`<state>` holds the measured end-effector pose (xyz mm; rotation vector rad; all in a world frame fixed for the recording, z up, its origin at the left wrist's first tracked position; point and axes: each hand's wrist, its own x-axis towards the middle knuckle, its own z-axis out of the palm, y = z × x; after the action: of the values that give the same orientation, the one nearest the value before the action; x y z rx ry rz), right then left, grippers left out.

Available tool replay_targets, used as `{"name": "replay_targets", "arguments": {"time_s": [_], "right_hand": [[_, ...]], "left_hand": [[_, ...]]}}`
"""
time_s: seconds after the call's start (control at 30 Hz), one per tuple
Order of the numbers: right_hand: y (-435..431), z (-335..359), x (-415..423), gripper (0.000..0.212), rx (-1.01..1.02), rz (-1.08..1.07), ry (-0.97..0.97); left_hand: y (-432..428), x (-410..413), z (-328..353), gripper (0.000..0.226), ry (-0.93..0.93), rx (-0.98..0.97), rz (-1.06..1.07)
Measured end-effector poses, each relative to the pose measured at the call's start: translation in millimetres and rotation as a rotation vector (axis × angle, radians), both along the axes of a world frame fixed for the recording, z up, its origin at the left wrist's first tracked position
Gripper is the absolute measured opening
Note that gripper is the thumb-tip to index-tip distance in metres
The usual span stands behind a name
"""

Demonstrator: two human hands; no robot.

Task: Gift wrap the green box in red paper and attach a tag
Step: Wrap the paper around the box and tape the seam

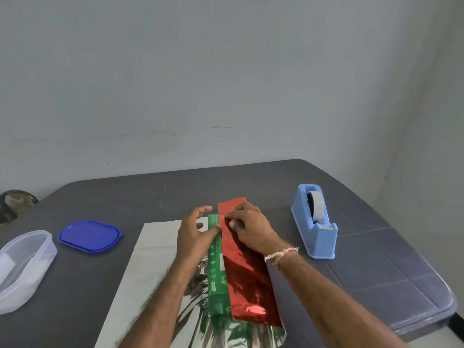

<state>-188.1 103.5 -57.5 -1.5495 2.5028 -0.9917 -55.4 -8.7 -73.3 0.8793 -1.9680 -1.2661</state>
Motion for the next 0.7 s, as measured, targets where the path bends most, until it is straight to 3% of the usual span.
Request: {"name": "replay_targets", "arguments": {"time_s": [0.2, 0.3, 0.43, 0.6, 0.7], "right_hand": [[37, 9, 17, 0.038, -0.109, -0.017, -0.058], [65, 1, 30, 0.043, -0.055, -0.078, -0.053], [90, 5, 36, 0.041, -0.236, -0.114, -0.261], [131, 22, 11, 0.037, -0.444, -0.574, -0.146], [153, 30, -19, 0.042, -0.338, -0.792, -0.260]], "left_hand": [[21, 19, 6, 0.024, -0.002, -0.019, -0.130], [29, 27, 6, 0.039, 0.015, 0.072, -0.224], [34, 38, 0, 0.061, 0.021, 0.140, -0.347], [39, 55, -3, 0.072, -0.009, 0.168, -0.424], [45, 61, 2, 0.071, -0.011, 0.209, -0.456]]}}
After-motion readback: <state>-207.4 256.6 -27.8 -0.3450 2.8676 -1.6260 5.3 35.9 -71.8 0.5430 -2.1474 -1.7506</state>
